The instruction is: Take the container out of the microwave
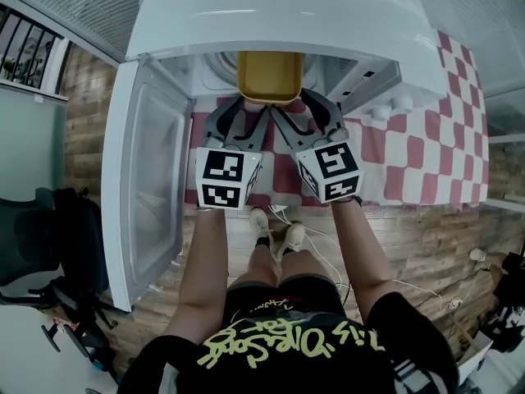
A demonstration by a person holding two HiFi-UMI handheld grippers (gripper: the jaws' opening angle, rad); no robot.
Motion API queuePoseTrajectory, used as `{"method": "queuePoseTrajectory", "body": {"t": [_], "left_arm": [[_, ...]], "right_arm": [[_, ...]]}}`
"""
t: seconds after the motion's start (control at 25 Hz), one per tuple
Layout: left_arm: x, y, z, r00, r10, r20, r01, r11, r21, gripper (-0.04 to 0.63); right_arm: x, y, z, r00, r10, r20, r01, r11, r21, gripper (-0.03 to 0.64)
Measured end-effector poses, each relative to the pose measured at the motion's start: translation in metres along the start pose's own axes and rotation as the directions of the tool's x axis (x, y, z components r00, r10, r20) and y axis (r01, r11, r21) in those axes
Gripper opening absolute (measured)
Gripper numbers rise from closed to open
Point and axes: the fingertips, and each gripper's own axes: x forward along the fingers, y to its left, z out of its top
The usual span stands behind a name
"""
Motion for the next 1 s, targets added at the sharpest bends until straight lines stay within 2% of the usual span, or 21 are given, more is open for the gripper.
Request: {"method": "queuePoseTrajectory", "body": {"t": [0.36, 0.6, 0.84, 1.0], "left_arm": [[-0.007, -0.011, -0.004, 1.000, -0.016, -0.001, 0.016, 1.000, -0.007, 0.187], [-0.008, 0.000, -0.002, 1.000, 0.031, 0.004, -0.031, 1.000, -0.001, 0.190], [-0.001, -0.002, 0.007, 1.000, 0.003, 0.000, -0.003, 1.000, 0.026, 0.213], [0.003, -0.002, 0.008, 1.000, -0.025, 0.010, 0.025, 1.000, 0.000, 0.216]], "right_arm": [[-0.008, -0.004, -0.007, 1.000, -0.017, -0.022, 0.017, 1.000, -0.012, 0.236], [-0.008, -0.010, -0.007, 0.999, -0.028, -0.024, 0.028, 1.000, -0.005, 0.236], [-0.005, -0.010, -0.007, 1.000, -0.010, -0.028, 0.010, 1.000, -0.015, 0.236], [-0.001, -0.008, -0.011, 0.999, 0.014, -0.029, -0.014, 1.000, 0.003, 0.236]]}}
